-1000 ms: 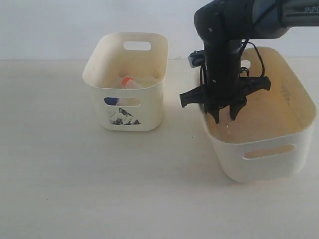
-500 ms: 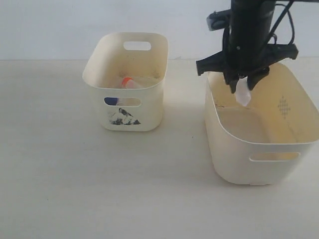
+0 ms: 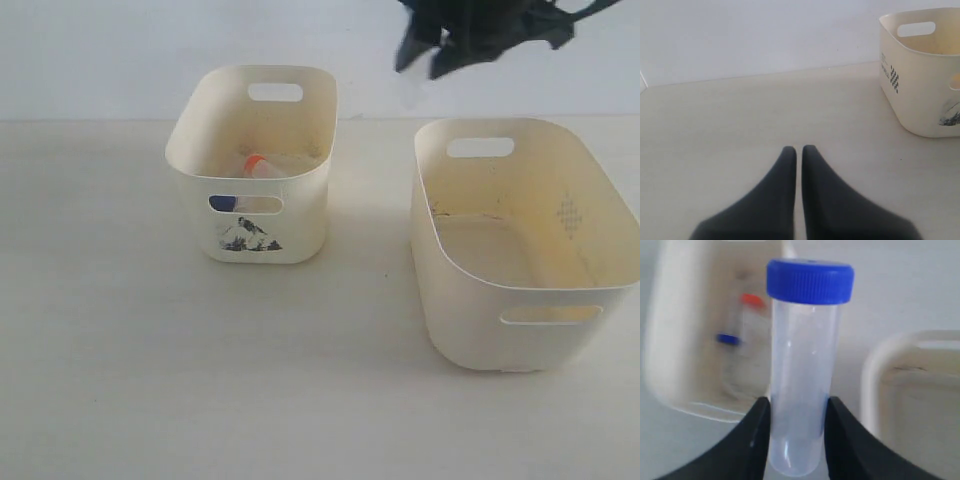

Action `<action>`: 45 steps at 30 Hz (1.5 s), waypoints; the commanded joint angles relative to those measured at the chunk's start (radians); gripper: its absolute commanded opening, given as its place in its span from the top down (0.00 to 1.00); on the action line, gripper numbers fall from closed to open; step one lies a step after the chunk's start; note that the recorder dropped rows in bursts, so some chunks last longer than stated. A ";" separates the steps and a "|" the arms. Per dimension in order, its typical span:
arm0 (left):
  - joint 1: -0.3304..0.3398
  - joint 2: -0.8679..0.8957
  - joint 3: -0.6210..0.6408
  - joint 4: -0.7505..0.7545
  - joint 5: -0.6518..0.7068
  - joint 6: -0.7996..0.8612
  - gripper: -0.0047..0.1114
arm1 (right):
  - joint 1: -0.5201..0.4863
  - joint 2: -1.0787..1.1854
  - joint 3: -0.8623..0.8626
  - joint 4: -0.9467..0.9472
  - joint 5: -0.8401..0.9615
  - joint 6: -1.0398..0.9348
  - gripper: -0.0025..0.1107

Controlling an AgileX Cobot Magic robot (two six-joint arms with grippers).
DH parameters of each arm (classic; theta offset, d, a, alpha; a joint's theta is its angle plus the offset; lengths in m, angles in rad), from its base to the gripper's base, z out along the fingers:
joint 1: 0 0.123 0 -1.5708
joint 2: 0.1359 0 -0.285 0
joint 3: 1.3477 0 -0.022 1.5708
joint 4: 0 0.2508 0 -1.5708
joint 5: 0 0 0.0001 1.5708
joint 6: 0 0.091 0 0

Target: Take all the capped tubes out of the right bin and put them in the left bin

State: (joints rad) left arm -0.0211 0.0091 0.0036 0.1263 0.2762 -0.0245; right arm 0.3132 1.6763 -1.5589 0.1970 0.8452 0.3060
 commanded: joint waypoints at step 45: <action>0.001 -0.002 -0.004 -0.007 -0.014 -0.012 0.92 | 0.244 -0.337 0.613 0.292 -0.202 -0.447 0.98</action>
State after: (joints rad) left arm -0.0211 0.0091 0.0036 0.1263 0.2762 -0.0245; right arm 0.5570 1.3519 -0.9850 0.4866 0.6400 -0.1308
